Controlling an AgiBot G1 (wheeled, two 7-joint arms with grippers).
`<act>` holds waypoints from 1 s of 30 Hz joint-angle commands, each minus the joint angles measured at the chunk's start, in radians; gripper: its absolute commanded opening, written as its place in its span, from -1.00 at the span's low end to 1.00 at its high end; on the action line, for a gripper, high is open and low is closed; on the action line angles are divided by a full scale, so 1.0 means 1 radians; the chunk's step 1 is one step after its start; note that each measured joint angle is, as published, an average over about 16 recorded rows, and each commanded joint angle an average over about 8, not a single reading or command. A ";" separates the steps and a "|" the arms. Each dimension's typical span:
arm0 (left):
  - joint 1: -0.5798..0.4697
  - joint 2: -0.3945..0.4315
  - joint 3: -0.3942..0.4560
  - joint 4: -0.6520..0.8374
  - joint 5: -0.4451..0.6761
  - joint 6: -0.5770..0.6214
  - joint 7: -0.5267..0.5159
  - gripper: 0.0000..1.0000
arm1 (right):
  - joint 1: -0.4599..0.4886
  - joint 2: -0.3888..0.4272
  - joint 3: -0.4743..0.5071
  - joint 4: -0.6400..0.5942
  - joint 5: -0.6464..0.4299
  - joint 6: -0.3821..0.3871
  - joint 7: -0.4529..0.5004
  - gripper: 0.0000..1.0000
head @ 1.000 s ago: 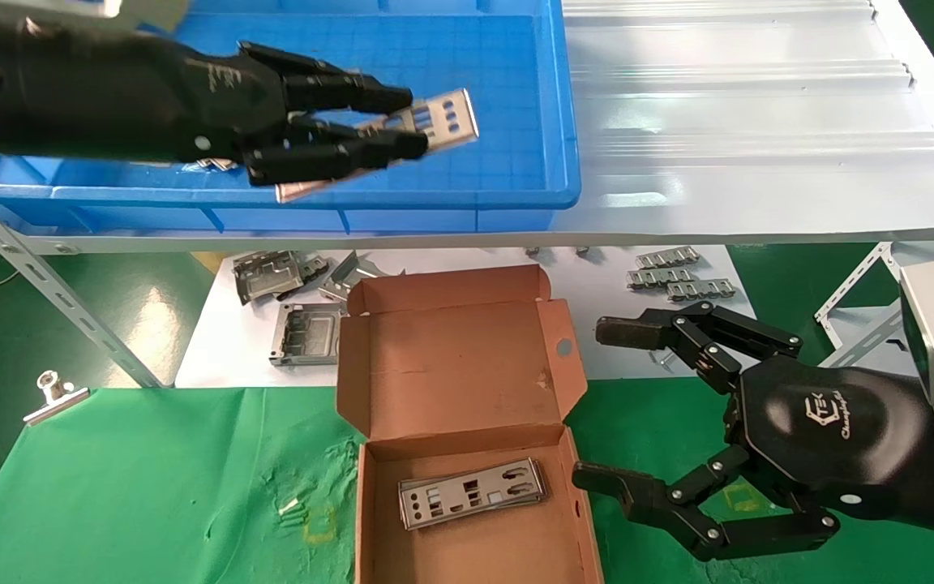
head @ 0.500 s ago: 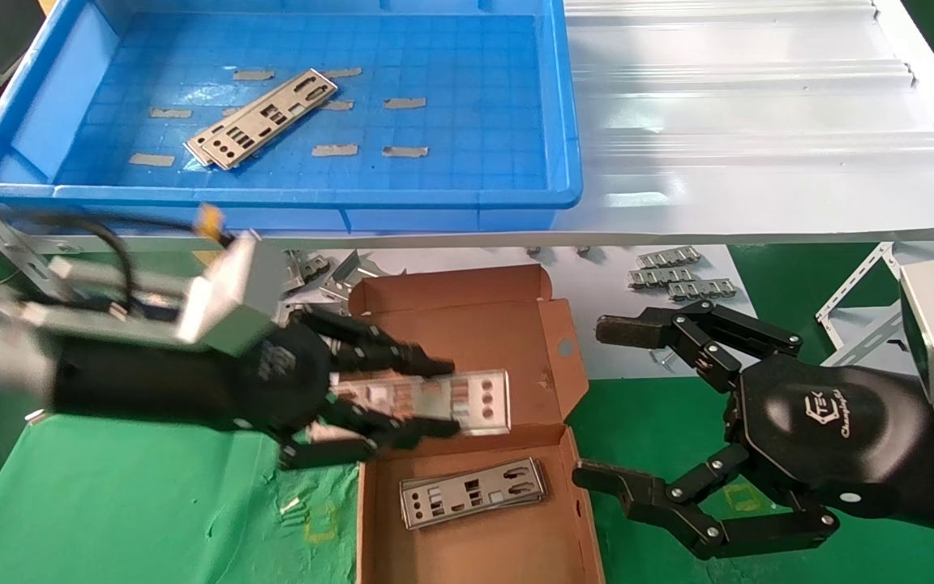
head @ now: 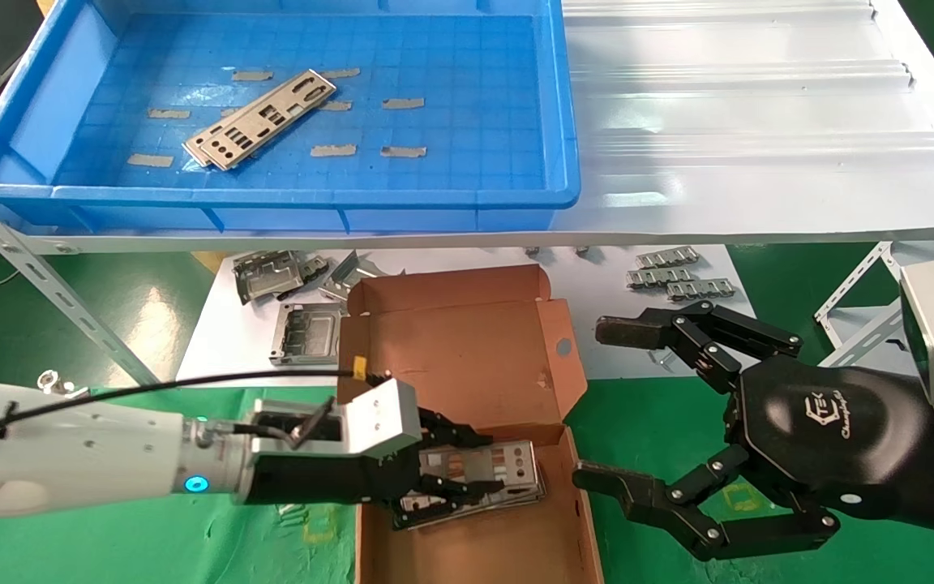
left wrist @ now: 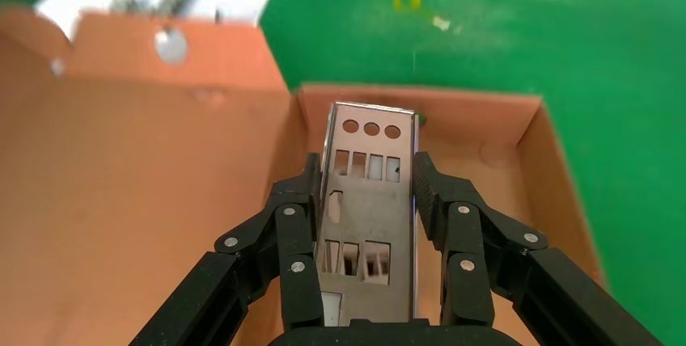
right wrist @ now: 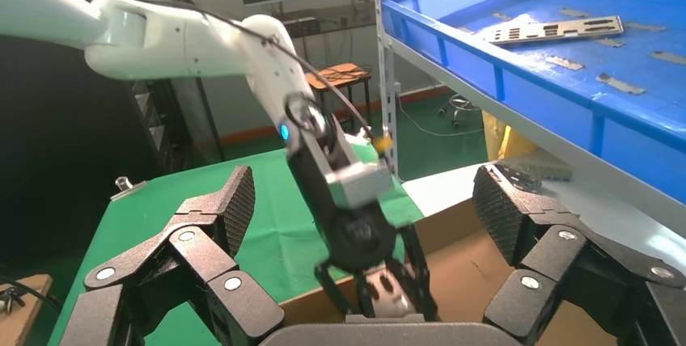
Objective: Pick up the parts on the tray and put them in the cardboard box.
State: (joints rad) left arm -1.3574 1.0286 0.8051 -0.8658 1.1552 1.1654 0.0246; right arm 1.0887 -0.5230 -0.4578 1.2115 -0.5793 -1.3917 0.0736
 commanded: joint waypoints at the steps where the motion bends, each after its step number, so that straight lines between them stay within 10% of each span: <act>1: 0.009 0.020 0.008 0.013 0.013 -0.021 -0.003 -0.62 | 0.000 0.000 0.000 0.000 0.000 0.000 0.000 1.00; 6: 0.005 0.055 0.030 0.067 0.042 -0.043 -0.031 0.63 | 0.000 0.000 0.000 0.000 0.000 0.000 0.000 1.00; 9: 0.005 0.071 0.038 0.096 0.052 -0.051 -0.043 1.00 | 0.000 0.000 0.000 0.000 0.000 0.000 0.000 1.00; 30: -0.010 0.084 0.020 0.162 -0.017 0.041 -0.075 1.00 | 0.000 0.000 0.000 0.000 0.000 0.000 0.000 1.00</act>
State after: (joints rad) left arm -1.3641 1.1045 0.8189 -0.7119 1.1292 1.2111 -0.0452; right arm 1.0887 -0.5230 -0.4578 1.2115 -0.5793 -1.3917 0.0736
